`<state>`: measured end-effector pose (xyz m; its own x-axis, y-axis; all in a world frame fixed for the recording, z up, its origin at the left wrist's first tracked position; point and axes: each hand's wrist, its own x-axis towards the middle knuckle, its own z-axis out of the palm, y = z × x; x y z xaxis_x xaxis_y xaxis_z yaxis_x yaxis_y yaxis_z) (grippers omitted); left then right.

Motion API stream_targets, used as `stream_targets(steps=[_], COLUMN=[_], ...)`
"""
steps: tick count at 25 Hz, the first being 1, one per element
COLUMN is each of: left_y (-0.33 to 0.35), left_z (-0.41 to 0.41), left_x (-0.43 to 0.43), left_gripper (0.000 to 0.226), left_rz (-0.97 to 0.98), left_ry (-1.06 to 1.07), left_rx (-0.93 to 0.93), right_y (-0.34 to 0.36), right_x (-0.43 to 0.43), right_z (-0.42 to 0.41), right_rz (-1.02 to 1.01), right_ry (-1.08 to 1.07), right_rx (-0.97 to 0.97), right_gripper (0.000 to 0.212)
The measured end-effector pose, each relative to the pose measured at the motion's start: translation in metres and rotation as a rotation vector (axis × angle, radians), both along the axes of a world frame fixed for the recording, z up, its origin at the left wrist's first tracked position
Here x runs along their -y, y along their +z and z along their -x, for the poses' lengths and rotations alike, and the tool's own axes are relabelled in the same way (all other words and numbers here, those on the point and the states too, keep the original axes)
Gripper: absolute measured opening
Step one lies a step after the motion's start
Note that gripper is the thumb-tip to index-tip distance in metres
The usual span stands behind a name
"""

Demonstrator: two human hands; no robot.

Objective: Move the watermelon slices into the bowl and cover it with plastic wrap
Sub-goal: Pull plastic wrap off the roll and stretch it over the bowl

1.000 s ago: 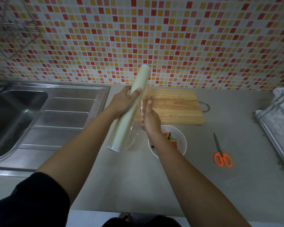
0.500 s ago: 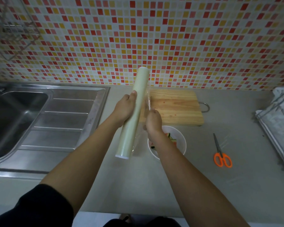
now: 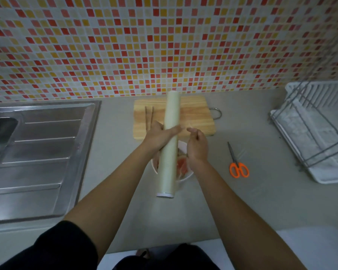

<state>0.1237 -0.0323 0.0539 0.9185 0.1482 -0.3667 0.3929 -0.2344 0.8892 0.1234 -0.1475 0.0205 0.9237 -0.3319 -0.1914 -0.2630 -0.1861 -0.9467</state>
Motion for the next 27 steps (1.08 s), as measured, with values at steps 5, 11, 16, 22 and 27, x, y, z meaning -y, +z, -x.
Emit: stream_targets(steps=[5,11,16,22,27], left_y=[-0.014,-0.021,-0.03,-0.03,-0.03], left_z=[0.004,0.013,0.014,0.014,0.023], left_x=[0.035,0.048,0.031,0.018,0.004], left_gripper=[0.054,0.058,0.053,0.052,0.074], left_rz=[-0.031,-0.022,-0.226,-0.213,-0.143], left_ry=[0.022,0.094,0.063,0.089,0.116], left_rx=[-0.02,0.027,0.047,-0.017,-0.043], right_y=[-0.018,-0.038,-0.054,-0.064,-0.065], right_x=[0.047,0.061,0.054,0.053,0.052], right_z=[0.005,0.011,0.014,0.01,0.01], right_rz=[0.284,0.491,0.503,0.529,0.528], right_ry=[-0.012,0.038,0.085,0.117,0.161], right_rx=[0.044,0.039,0.002,-0.029,-0.003], right_gripper=[0.032,0.033,0.03,0.032,0.032])
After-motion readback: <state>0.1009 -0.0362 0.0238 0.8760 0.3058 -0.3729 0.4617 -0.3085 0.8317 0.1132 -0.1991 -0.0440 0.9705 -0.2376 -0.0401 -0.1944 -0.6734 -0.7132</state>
